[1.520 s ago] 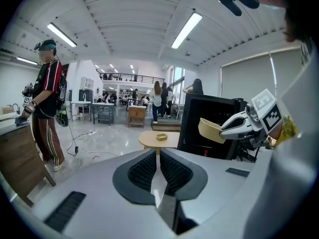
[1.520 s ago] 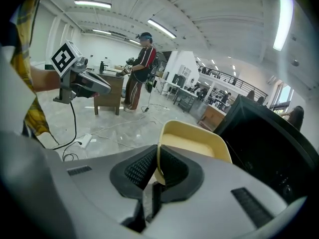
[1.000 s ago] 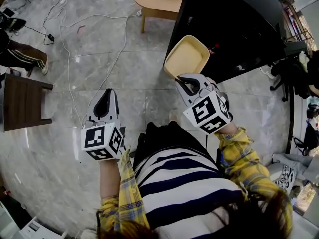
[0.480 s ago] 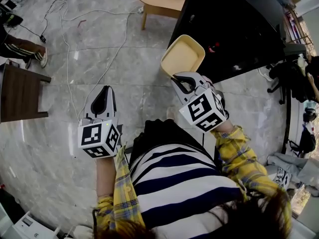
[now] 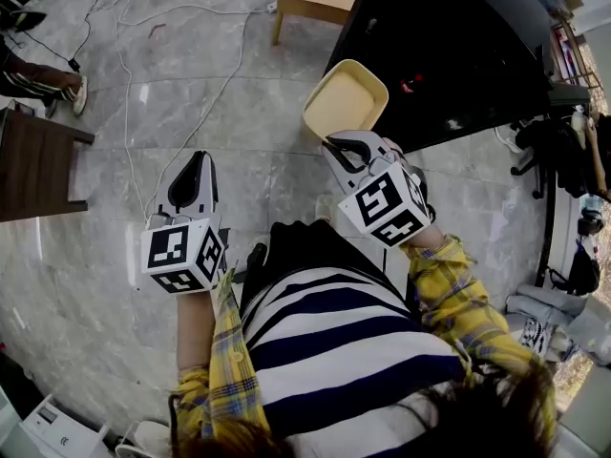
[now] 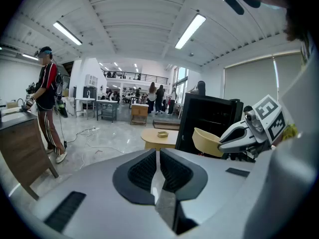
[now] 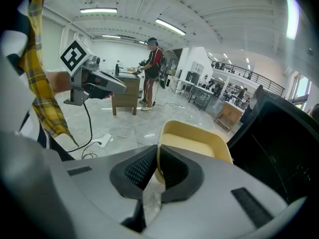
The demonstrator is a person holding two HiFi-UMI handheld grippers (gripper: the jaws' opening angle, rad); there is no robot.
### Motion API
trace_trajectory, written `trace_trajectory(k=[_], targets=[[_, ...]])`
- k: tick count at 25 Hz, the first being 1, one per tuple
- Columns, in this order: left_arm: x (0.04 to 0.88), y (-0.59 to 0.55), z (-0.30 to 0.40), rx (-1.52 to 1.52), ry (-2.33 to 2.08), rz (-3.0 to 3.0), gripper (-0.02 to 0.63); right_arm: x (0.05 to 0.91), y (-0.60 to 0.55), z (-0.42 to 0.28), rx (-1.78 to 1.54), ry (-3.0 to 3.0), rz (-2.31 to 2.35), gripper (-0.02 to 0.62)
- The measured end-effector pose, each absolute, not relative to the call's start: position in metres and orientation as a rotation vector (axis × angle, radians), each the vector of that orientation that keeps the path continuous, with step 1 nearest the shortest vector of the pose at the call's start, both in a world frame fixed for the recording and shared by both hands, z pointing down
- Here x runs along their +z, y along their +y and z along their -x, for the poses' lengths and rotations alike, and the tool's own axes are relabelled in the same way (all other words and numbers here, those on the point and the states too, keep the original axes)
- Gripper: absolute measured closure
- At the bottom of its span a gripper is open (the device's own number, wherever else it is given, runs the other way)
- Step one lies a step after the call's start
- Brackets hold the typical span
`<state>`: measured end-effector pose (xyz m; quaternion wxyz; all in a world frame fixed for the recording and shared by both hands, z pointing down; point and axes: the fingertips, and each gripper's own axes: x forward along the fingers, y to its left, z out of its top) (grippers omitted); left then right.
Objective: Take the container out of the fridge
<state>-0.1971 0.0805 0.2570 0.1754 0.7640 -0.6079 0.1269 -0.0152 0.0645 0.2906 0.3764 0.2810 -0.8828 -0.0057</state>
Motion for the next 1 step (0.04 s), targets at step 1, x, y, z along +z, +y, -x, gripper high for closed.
trace_trajectory(k=[1], targets=[[0.2569,0.0796,0.1979,0.359,-1.723,-2.166,0.569,0.2907,0.0638,0.0167,-0.016,-2.260,-0.716,0.555]])
